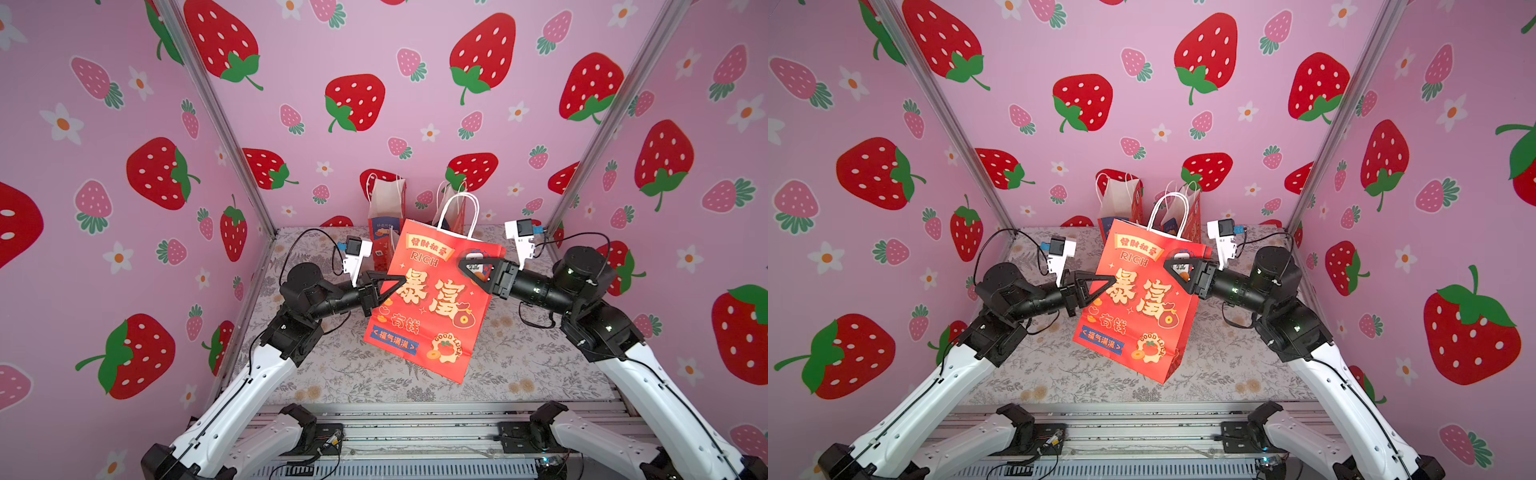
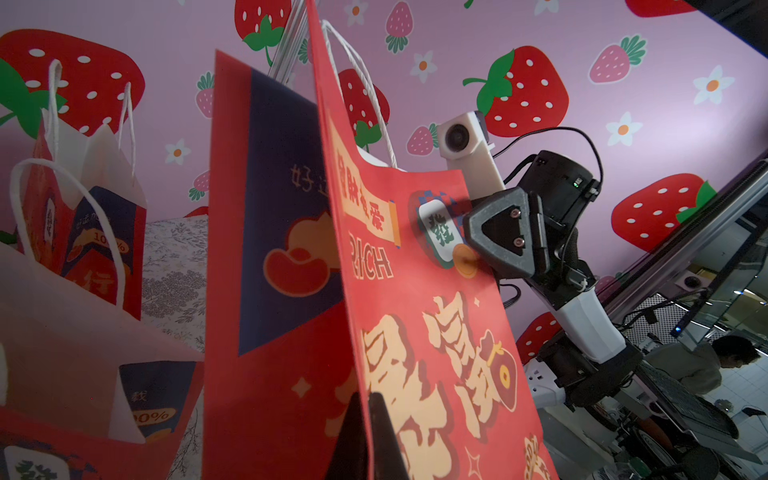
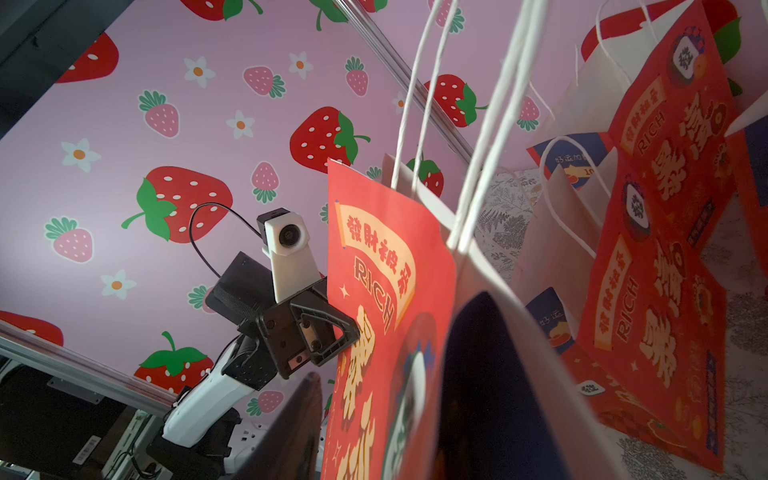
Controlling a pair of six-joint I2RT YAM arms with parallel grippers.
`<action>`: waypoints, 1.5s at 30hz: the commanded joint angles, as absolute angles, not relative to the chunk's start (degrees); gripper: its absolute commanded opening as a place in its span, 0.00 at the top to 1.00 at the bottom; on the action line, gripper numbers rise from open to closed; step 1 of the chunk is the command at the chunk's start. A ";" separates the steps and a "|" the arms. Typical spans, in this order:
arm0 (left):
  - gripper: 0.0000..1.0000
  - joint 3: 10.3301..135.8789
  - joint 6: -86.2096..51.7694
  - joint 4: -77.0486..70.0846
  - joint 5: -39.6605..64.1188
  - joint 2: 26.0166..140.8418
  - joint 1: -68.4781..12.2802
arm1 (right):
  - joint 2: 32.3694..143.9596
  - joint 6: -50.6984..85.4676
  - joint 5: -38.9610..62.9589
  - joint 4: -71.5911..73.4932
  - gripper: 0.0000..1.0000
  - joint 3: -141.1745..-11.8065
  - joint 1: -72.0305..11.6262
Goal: Put away the paper bag
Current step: Press the paper bag.
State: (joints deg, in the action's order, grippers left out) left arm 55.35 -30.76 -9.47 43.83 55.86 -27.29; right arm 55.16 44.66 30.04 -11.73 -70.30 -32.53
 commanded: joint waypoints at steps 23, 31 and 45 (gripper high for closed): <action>0.71 59.23 -27.28 -6.14 41.95 55.86 -28.17 | 54.42 36.70 27.09 -21.92 1.00 -75.18 -31.73; 0.58 60.10 -24.04 -1.07 41.72 53.11 -28.04 | 60.40 34.21 50.73 -25.84 1.00 -80.42 -21.56; 0.51 56.70 -24.51 -2.32 53.01 48.92 -22.24 | 69.79 33.61 82.22 -17.42 1.00 -88.34 -12.13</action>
